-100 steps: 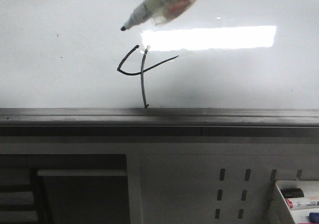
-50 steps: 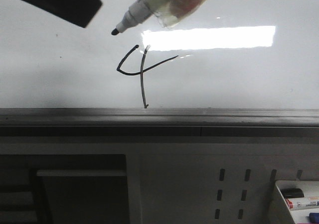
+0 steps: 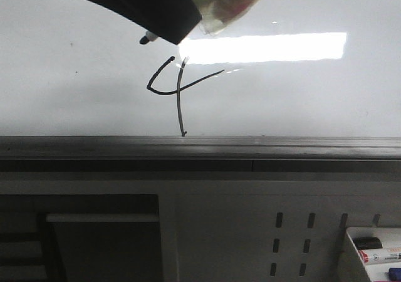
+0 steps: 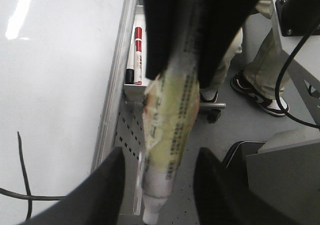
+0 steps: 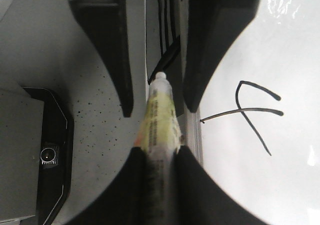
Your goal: Write number 4 on whiteboard
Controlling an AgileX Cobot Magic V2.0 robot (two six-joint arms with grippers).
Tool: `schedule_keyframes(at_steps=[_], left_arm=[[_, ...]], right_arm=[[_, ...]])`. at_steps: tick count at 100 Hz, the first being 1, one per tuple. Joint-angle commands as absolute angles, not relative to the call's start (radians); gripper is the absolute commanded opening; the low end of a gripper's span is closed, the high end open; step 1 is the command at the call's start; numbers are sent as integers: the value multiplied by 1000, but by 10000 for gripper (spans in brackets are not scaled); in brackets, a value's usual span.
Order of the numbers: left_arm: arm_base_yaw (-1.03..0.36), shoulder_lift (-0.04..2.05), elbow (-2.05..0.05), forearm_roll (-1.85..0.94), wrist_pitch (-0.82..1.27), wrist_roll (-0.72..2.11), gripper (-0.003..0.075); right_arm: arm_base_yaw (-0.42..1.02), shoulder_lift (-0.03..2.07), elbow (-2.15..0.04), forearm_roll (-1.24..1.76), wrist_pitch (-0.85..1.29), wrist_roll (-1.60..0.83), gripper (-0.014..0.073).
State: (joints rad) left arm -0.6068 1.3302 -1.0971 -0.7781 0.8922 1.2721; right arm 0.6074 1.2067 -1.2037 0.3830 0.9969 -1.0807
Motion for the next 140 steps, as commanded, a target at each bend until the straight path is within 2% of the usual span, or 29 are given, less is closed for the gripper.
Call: schedule_keyframes(at_steps=[1, 17, 42, 49, 66, 75, 102, 123, 140], left_arm=[[-615, 1308, -1134, -823, 868, 1274, 176], [-615, 1308, -1134, -823, 868, 1274, 97], [-615, 1308, -1134, -829, 868, 1274, 38], [-615, 1308, -1134, -829, 868, 1274, 38], [-615, 1308, -1134, -829, 868, 1274, 38], [-615, 1308, -1134, -823, 868, 1274, 38], [-565, 1308, -1134, -747, 856, 1197, 38], [-404, 1300, -1134, -692, 858, 1051, 38], [-256, 1246, -1078, -695, 829, 970, 38]], right_arm=[[609, 1178, -1235, 401, 953, -1093, -72], [609, 1180, -1235, 401, 955, -1093, -72], [609, 1187, -1235, 401, 960, -1093, -60], [609, 1187, -1233, 401, 962, -1093, -10], [609, 1187, -1233, 401, 961, -1093, 225], [609, 1187, -1233, 401, 961, -1093, 299], [607, 1099, -1245, 290, 956, -1002, 302], [607, 972, -1245, 0, 940, -682, 302], [607, 920, -1240, -77, 988, -578, 302]])
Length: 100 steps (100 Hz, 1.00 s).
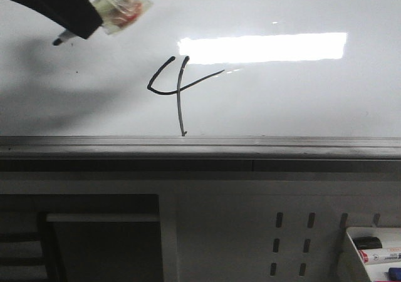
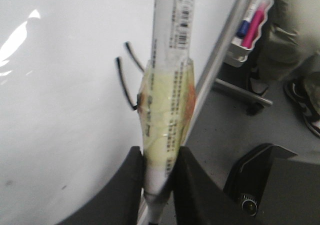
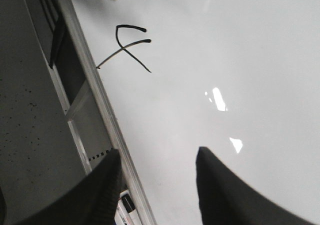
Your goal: Write number 4 on whiteboard
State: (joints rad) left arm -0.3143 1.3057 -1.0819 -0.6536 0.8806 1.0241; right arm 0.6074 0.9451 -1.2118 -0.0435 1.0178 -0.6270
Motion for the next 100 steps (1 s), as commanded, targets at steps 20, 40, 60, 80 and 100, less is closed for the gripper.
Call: schedule_keyframes(at_steps=[20, 40, 60, 80, 100], left_arm=[[-117, 1117, -903, -714, 596, 818, 38], [-81, 1050, -725, -805, 327, 765, 38], [-81, 1082, -673, -885, 213, 765, 38], [-81, 1115, -673, -924, 196, 765, 38], [-81, 1122, -673, -927, 196, 765, 38]], right_arm=[[607, 910, -1240, -77, 1004, -534, 302], [607, 917, -1240, -77, 1004, -531, 302], [607, 917, -1240, -77, 1011, -524, 302], [607, 917, -1240, -77, 1013, -524, 302], [607, 917, -1240, -77, 1015, -524, 302]])
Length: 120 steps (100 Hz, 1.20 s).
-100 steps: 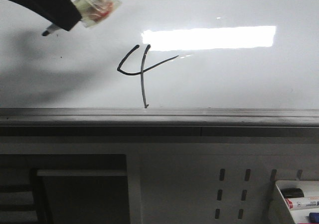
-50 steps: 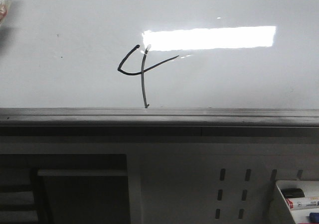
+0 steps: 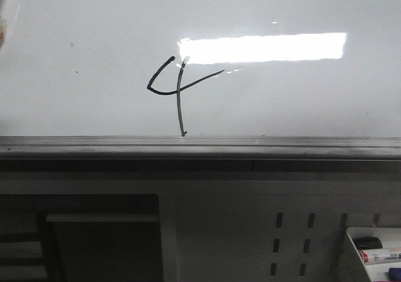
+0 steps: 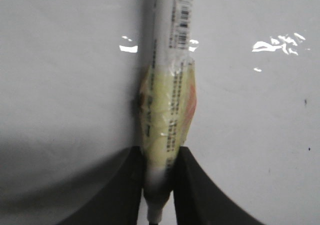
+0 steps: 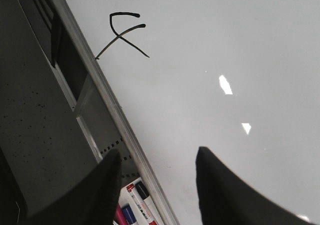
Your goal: Write number 4 on whiteboard
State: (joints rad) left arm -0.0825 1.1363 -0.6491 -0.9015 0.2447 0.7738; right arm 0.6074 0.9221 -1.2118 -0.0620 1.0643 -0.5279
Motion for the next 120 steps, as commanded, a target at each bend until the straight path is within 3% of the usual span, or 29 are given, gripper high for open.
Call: schedule_keyframes(at_steps=[1, 75, 87, 111, 120], left_arm=[[-81, 1122, -673, -927, 196, 765, 38], [-81, 1122, -673, -995, 200, 765, 49], [-81, 1122, -673, -995, 200, 765, 112], [-81, 1122, -673, -995, 198, 765, 342], [-81, 1122, -673, -995, 196, 765, 391]], right_arm=[[607, 917, -1240, -77, 1015, -524, 302], [607, 917, -1240, -75, 1021, -524, 302], [607, 917, -1240, -75, 1021, -524, 302], [607, 917, -1240, -75, 1021, -524, 302], [607, 917, -1240, -75, 1027, -524, 302]])
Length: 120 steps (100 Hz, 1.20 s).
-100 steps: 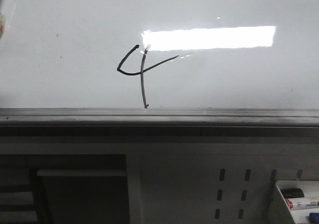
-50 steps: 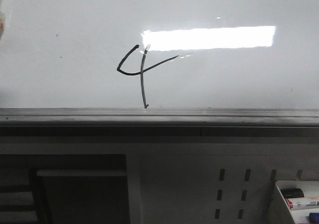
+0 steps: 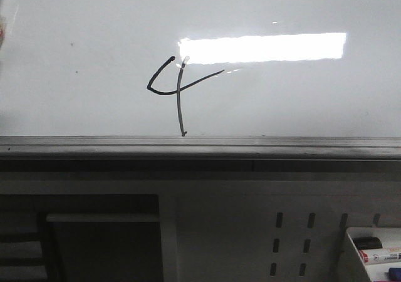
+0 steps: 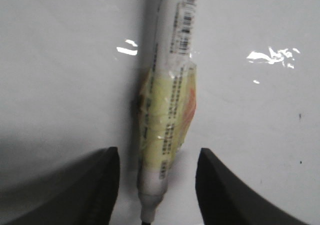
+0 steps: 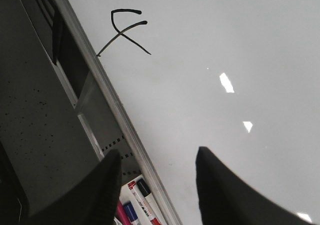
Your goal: Write number 4 on whiteboard
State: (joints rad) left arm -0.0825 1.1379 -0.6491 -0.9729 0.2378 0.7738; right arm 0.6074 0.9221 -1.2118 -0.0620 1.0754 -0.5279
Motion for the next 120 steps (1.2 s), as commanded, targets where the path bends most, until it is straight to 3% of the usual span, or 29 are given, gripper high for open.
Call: schedule_keyframes(at_steps=[1, 22, 39, 47, 61, 88, 102, 109, 120], left_arm=[[-81, 1122, -673, -995, 196, 765, 393], [-81, 1090, -694, -914, 213, 765, 393], [-81, 974, -762, -735, 369, 765, 389], [-81, 904, -784, -646, 442, 765, 389], [-81, 761, -786, -519, 521, 693, 389], [-81, 518, -690, -152, 551, 230, 379], [-81, 411, -539, -137, 390, 111, 298], [-81, 368, -469, -138, 295, 63, 219], [-81, 328, -396, -148, 194, 60, 85]], right_arm=[[607, 917, -1240, -75, 1027, -524, 302], [607, 917, -1240, -90, 1051, -454, 302], [607, 885, -1228, -256, 1085, 51, 268], [607, 861, -1180, -309, 1075, 174, 238], [607, 810, -1036, -335, 968, 232, 180], [607, 662, -748, -345, 607, 316, 98], [607, 589, -646, -345, 472, 321, 6], [607, 560, -609, -349, 431, 321, -64], [607, 537, -575, -359, 418, 321, -72]])
